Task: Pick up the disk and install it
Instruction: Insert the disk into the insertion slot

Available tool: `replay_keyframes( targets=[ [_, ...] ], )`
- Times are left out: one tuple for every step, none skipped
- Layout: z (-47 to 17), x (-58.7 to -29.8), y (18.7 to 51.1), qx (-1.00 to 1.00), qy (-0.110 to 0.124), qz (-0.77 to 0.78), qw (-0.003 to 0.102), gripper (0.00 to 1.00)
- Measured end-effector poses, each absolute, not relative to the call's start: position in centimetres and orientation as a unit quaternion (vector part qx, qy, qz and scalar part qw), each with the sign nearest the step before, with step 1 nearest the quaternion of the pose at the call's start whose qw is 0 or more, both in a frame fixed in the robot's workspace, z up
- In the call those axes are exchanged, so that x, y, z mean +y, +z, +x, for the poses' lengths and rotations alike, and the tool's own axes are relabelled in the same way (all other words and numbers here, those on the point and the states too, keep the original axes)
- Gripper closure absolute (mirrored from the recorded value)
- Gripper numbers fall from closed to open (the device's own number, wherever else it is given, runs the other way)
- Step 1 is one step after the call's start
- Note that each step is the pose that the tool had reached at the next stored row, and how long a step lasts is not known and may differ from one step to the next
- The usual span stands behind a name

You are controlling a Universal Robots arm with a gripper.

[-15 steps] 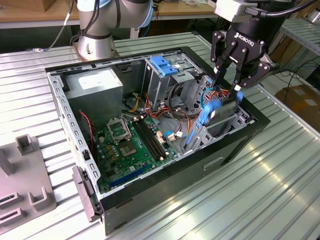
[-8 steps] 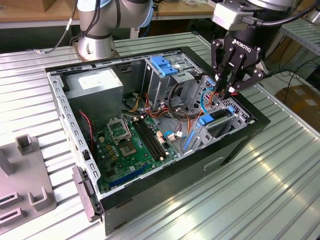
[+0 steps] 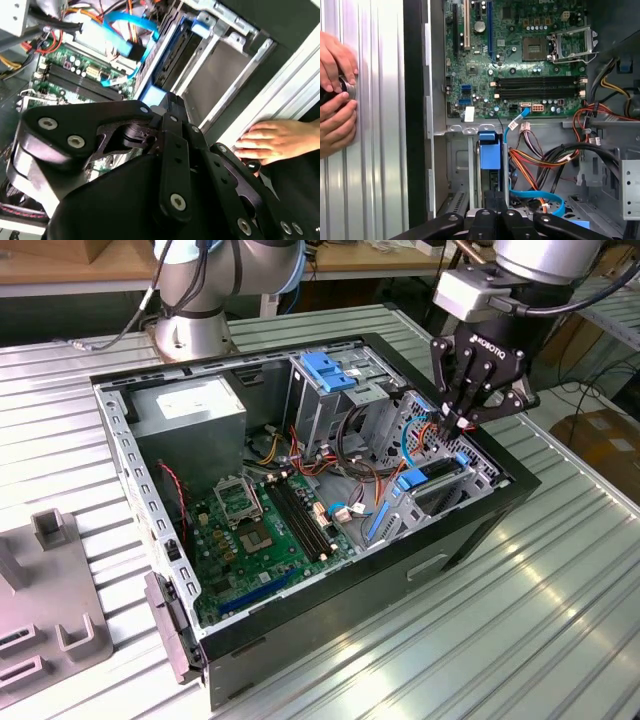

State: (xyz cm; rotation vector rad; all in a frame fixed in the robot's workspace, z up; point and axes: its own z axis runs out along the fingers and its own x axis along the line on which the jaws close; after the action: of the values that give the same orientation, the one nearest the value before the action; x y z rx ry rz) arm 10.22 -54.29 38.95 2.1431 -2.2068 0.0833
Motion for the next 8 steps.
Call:
replay_keyframes(
  targets=[
    [10.4,-54.3,38.7,-0.717,0.027,0.696,0.032,0.89],
    [10.5,-54.3,38.4,-0.716,0.027,0.696,0.032,0.89],
    [10.6,-54.3,38.1,-0.716,0.027,0.696,0.032,0.89],
    [10.6,-54.3,37.7,-0.716,0.027,0.696,0.032,0.89],
    [10.7,-54.3,37.2,-0.716,0.027,0.696,0.032,0.89],
    [10.7,-54.3,36.8,-0.716,0.027,0.696,0.032,0.89],
    [10.7,-54.3,36.4,-0.716,0.027,0.696,0.032,0.89],
    [10.7,-54.3,36.2,-0.716,0.027,0.696,0.032,0.89]
  ],
)
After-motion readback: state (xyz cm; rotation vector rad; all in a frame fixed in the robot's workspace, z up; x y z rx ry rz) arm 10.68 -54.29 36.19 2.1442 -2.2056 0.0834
